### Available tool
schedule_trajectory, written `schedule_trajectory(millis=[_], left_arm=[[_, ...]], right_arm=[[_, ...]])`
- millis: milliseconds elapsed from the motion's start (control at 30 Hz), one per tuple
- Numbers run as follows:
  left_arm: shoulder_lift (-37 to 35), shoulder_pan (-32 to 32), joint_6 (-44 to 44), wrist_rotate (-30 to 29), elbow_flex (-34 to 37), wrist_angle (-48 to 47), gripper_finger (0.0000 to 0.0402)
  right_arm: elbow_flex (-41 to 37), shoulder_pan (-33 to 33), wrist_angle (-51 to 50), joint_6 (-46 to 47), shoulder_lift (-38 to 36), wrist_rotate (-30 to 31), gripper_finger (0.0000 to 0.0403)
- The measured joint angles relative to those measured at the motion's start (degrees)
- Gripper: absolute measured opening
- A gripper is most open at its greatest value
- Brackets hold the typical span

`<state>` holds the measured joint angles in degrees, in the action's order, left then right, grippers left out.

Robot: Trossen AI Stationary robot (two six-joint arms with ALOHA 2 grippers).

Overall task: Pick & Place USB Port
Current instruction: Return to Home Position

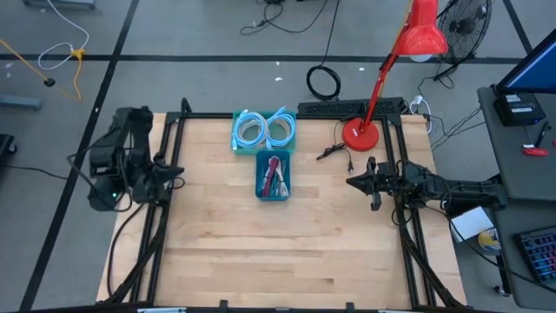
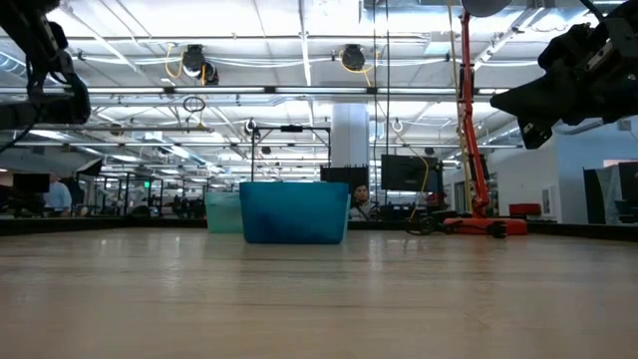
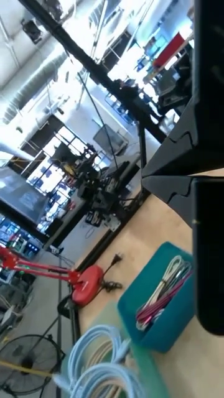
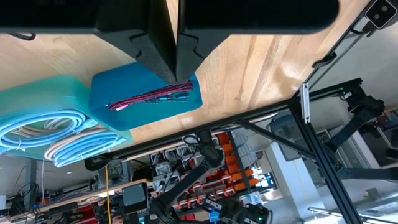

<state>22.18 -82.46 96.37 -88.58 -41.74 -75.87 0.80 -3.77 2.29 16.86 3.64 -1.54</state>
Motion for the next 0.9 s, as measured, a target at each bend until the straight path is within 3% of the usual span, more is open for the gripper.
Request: schedule_trajectory(millis=[233, 333, 433, 633, 800, 900], left_arm=[[7.3, 0.7, -16.1, 3.4, 0.0, 23.0, 0.0], [12.6, 3.0, -22.6, 3.8, 0.0, 34.6, 0.0], [18.3, 6.9, -29.7, 7.7, 0.0, 46.0, 0.0], [27.8, 21.6, -45.6, 26.6, 0.0, 67.4, 0.0], [31.6, 36.7, -60.5, 49.2, 0.0, 82.9, 0.0], [31.6, 46.0, -66.3, 61.4, 0.0, 86.1, 0.0]], right_arm=[[0.0, 0.0, 0.0, 0.0, 0.0, 0.0, 0.0], [0.0, 0.0, 0.0, 0.0, 0.0, 0.0, 0.0], [0.0, 0.0, 0.0, 0.0, 0.0, 0.0, 0.0], [0.0, 0.0, 0.0, 0.0, 0.0, 0.0, 0.0], [0.0, 0.0, 0.0, 0.0, 0.0, 0.0, 0.0], [0.0, 0.0, 0.0, 0.0, 0.0, 0.0, 0.0]])
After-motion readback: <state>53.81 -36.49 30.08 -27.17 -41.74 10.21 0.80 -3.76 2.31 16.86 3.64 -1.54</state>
